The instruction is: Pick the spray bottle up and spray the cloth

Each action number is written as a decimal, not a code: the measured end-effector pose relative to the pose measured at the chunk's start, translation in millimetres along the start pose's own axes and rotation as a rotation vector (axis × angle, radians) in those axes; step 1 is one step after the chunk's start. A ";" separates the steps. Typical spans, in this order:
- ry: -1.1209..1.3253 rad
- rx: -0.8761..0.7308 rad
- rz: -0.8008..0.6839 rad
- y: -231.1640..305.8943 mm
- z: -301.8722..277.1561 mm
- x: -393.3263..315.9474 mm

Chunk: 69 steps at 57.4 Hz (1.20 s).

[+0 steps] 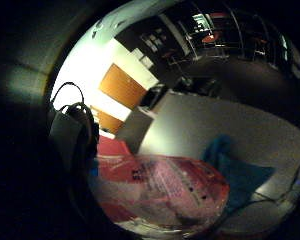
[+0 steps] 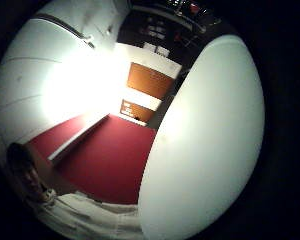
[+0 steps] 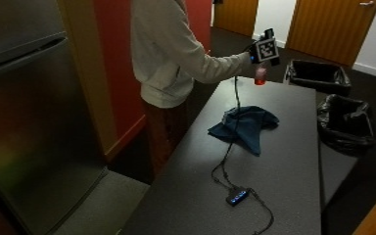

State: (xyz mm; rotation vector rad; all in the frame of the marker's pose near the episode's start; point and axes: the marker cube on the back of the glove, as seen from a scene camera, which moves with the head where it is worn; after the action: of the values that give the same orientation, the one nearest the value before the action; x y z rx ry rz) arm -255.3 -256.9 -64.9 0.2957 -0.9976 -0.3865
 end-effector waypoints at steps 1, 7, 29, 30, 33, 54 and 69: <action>0.030 0.036 0.004 -4.2 9.4 12.9; 0.213 0.105 0.060 -2.7 41.3 87.2; 0.377 0.005 0.217 25.0 105.4 232.8; 0.427 -0.011 0.225 27.7 104.3 242.2; 0.360 0.029 0.216 18.5 124.4 245.9; 0.315 0.155 0.210 -8.8 139.0 265.0; 0.152 0.062 0.168 27.6 107.8 214.6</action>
State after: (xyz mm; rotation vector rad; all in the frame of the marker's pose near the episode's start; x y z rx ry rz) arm -238.8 -334.8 163.3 0.2908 -0.8788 -0.1781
